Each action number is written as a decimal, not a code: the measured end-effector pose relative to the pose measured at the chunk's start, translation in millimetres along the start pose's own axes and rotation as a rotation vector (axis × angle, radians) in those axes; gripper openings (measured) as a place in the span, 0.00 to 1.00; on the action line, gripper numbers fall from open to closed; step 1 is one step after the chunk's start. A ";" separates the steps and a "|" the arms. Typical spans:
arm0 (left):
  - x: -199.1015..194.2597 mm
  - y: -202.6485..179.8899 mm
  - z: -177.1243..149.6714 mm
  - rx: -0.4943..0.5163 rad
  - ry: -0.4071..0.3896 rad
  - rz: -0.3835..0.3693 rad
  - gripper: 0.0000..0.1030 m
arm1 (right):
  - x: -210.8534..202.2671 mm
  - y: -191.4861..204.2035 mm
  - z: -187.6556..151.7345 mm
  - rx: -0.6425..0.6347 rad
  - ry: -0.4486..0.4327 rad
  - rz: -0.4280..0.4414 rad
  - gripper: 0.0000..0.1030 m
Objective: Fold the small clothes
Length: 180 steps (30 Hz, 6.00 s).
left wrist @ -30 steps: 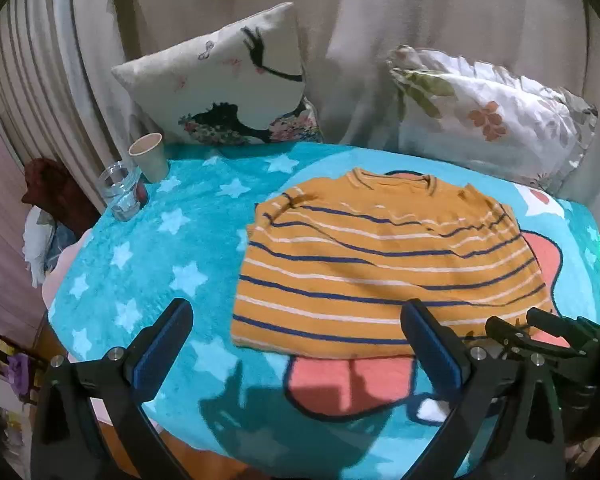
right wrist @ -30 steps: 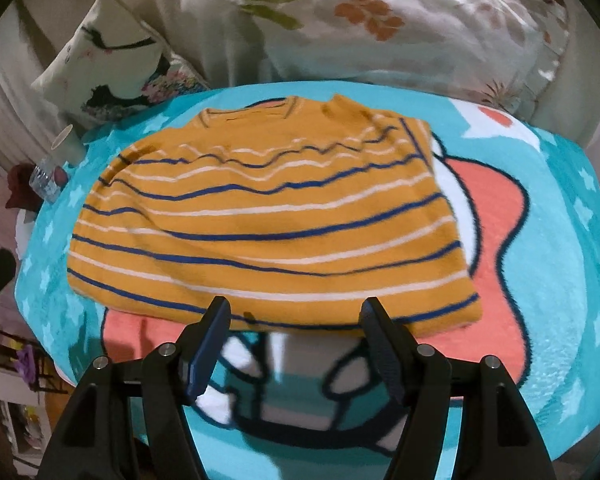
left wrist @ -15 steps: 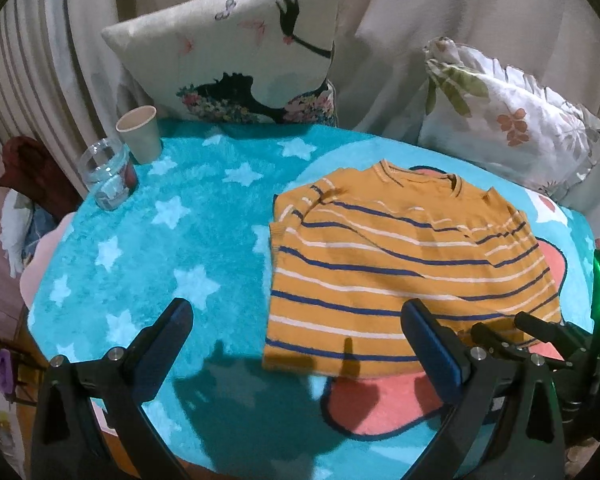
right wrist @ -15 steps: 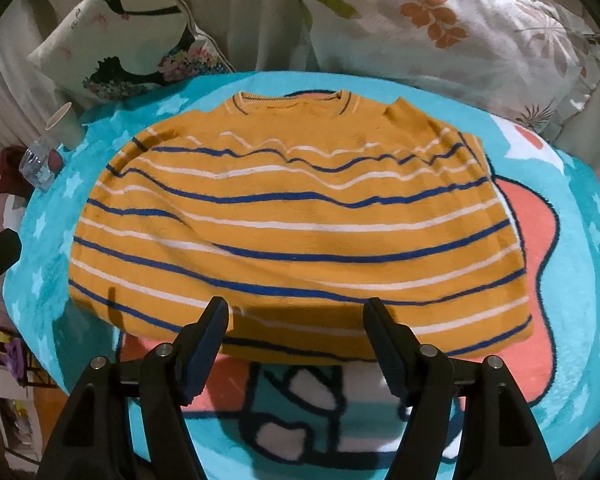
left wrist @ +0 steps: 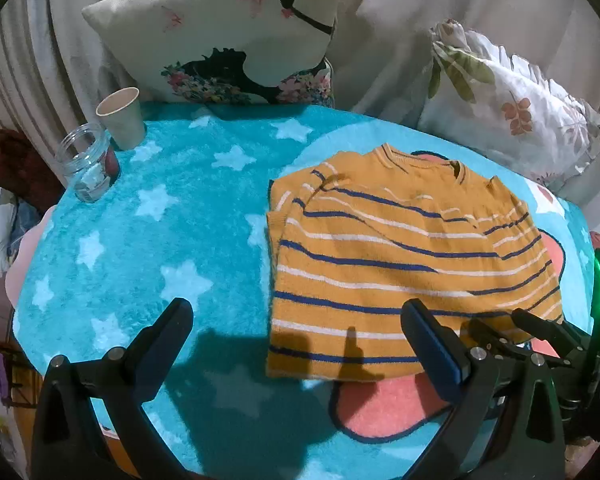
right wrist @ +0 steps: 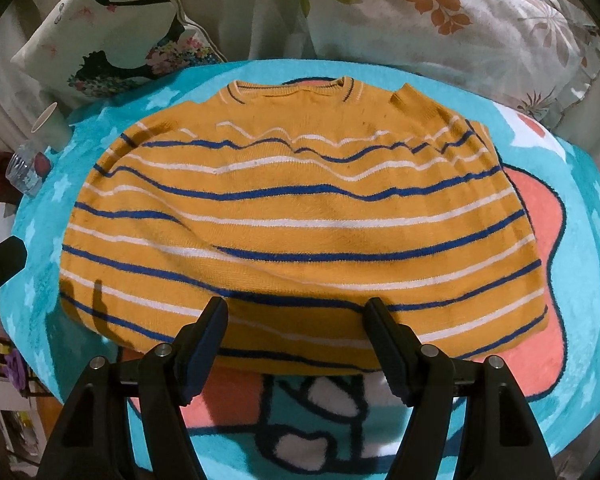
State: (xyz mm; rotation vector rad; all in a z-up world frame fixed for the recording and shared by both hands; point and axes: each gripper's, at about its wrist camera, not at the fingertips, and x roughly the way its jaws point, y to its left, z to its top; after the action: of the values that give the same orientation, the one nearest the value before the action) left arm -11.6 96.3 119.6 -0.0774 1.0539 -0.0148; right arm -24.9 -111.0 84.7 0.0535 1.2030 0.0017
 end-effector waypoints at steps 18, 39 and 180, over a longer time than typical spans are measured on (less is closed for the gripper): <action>-1.8 -0.9 -5.7 0.002 0.003 -0.009 1.00 | -2.1 -2.2 -10.1 0.024 0.008 -0.003 0.73; 8.0 7.4 -7.9 -0.026 0.039 -0.028 1.00 | 0.8 -3.1 -12.3 0.026 0.023 -0.009 0.75; -128.0 -228.3 1.1 0.093 -0.518 0.039 1.00 | -81.3 -227.3 -12.7 0.129 -0.220 0.198 0.66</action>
State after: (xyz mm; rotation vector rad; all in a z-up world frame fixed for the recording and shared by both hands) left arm -68.2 -124.9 247.5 0.0239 0.5355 -0.0074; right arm -72.2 -340.0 146.3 0.2791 0.9730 0.0895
